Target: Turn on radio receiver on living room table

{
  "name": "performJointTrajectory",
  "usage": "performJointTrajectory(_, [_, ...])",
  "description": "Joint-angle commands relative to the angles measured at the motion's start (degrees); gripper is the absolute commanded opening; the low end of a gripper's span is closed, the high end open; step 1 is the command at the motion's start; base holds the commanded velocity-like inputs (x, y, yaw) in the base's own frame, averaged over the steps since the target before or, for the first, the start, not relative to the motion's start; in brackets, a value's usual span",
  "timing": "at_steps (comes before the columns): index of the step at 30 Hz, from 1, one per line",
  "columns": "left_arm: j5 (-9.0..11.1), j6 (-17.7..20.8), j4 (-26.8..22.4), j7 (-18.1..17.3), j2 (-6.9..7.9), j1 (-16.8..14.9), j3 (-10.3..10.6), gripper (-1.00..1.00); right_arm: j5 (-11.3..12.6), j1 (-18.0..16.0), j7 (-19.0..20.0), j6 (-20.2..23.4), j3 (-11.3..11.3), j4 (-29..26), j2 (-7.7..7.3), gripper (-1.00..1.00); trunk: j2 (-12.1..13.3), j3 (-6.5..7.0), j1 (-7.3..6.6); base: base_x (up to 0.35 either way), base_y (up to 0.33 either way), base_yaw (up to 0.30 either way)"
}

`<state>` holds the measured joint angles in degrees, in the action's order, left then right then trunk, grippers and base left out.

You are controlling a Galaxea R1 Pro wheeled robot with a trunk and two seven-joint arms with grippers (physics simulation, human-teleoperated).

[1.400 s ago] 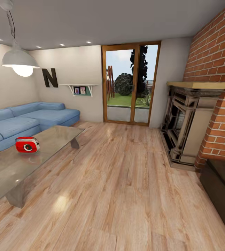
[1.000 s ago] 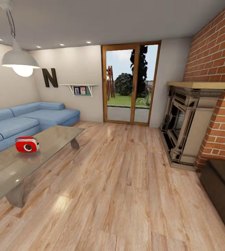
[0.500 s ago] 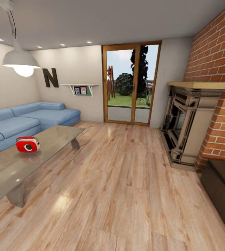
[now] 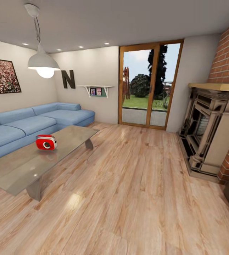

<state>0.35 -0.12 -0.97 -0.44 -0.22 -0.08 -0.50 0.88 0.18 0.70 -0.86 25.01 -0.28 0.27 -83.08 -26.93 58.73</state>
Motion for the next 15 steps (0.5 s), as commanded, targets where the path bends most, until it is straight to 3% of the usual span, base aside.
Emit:
performJointTrajectory(1, [0.0, -0.1, 0.0, 0.0, -0.07, 0.0, 0.0, 1.00, 0.0, 0.0, 0.0, 0.0, 0.0, 0.0, 0.00, 1.00, 0.0, 0.00, 0.00, 0.000, 0.000, 0.274])
performJointTrajectory(8, [0.6, -0.9, 0.0, -0.2, 0.05, 0.0, -0.1, 1.00, 0.1, 0.0, 0.0, -0.8, -0.1, 0.0, 0.00, 1.00, 0.0, 0.00, 0.00, 0.030, 0.000, 0.274])
performJointTrajectory(15, [2.2, -0.9, 0.0, -0.2, 0.12, 0.0, 0.0, 1.00, 0.1, 0.0, 0.0, -1.8, -0.2, 0.0, 0.00, 1.00, 0.0, 0.00, 0.00, 0.271, 0.000, 0.273])
